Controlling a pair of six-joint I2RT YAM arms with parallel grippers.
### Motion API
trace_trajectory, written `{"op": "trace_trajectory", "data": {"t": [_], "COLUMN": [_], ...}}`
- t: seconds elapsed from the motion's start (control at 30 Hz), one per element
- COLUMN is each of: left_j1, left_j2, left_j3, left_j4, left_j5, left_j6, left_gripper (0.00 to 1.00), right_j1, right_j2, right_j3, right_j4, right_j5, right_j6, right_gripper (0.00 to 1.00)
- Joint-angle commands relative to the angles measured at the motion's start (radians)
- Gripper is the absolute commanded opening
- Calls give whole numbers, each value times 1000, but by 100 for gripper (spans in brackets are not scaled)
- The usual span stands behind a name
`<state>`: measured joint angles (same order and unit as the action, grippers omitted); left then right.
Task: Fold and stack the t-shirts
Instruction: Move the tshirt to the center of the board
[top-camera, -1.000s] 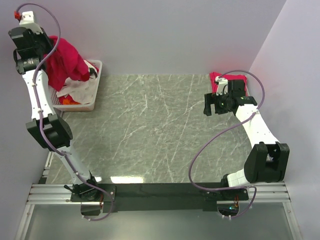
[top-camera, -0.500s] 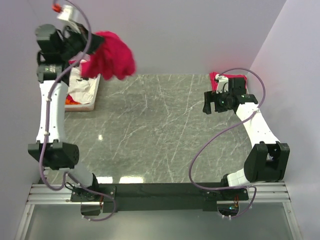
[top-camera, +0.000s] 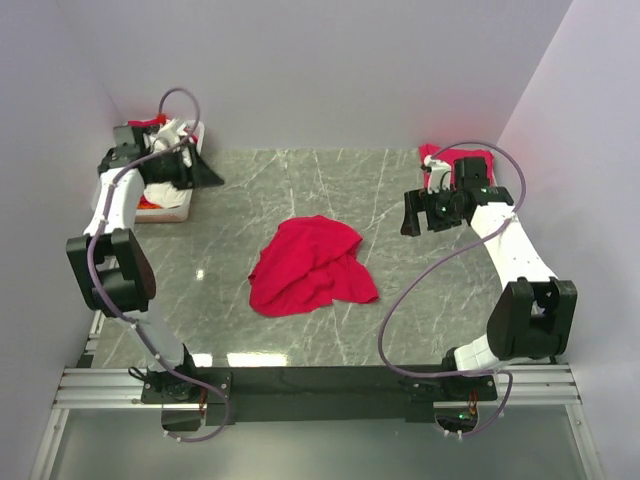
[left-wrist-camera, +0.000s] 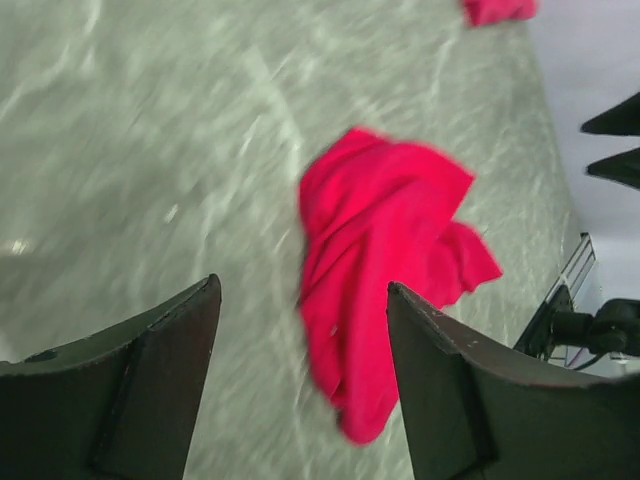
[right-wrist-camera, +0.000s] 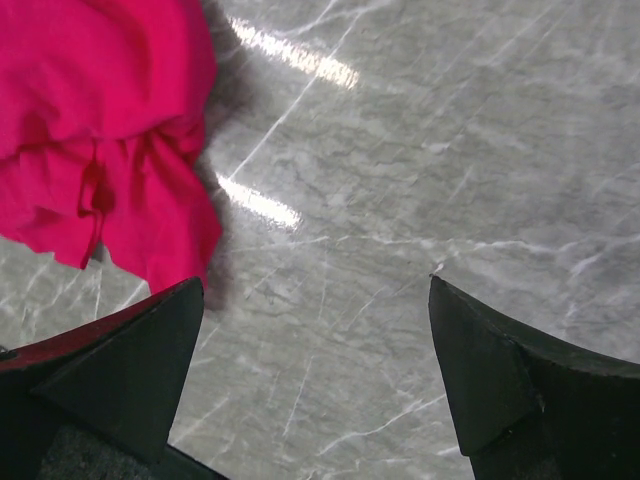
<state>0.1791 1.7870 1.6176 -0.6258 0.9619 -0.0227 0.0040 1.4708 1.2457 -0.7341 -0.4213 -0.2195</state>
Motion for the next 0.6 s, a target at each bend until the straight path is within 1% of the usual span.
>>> {"op": "trace_trajectory", "data": {"t": [0.0, 0.03, 0.1, 0.13, 0.17, 0.2, 0.23, 0.27, 0.3, 0.33, 0.37, 0.4, 0.43, 0.5, 0.53, 0.57], "left_j1": [45, 25, -25, -47, -70, -111, -130, -150, -167, -202, -217, -245, -257, -289, -302, -314], "left_j2": [-26, -53, -84, -115, -132, -147, -182, -198, -215, -241, -251, -262, -279, -300, -317, -317], "left_j3": [15, -17, -94, -123, -158, -242, -289, -335, -379, -460, -499, -562, -590, -674, -697, -715], "left_j4": [-208, -224, -245, -255, -253, -239, -220, -198, -180, -140, -123, -108, -80, -17, 38, 53], "left_j5": [77, 74, 29, 11, -14, -44, -63, -81, -109, -123, -140, -153, -176, -248, -279, -307], "left_j6": [249, 321, 381, 450, 470, 489, 504, 503, 503, 498, 492, 491, 483, 422, 406, 397], "left_gripper": [72, 72, 71, 71, 71, 70, 70, 70, 70, 71, 72, 72, 73, 74, 76, 76], "right_j1": [2, 2, 20, 28, 37, 65, 79, 96, 143, 166, 189, 206, 238, 261, 275, 281], "right_j2": [22, 37, 58, 86, 101, 117, 144, 157, 169, 192, 203, 213, 238, 282, 298, 315], "right_j3": [32, 25, 17, 17, 15, 15, 6, 0, -5, -18, -26, -37, -52, -55, -49, -42], "right_j4": [-39, -40, -42, -51, -57, -62, -65, -68, -73, -74, -71, -68, -59, -51, -48, -48], "right_j5": [-51, -53, -56, -79, -88, -97, -105, -122, -122, -120, -132, -142, -149, -140, -140, -143], "right_j6": [-35, -35, -27, -26, -23, -20, -14, -14, -15, -15, -8, -4, 0, 6, 14, 16], "right_gripper": [99, 98, 96, 95, 90, 88, 86, 81, 79, 77, 77, 76, 76, 77, 78, 78]}}
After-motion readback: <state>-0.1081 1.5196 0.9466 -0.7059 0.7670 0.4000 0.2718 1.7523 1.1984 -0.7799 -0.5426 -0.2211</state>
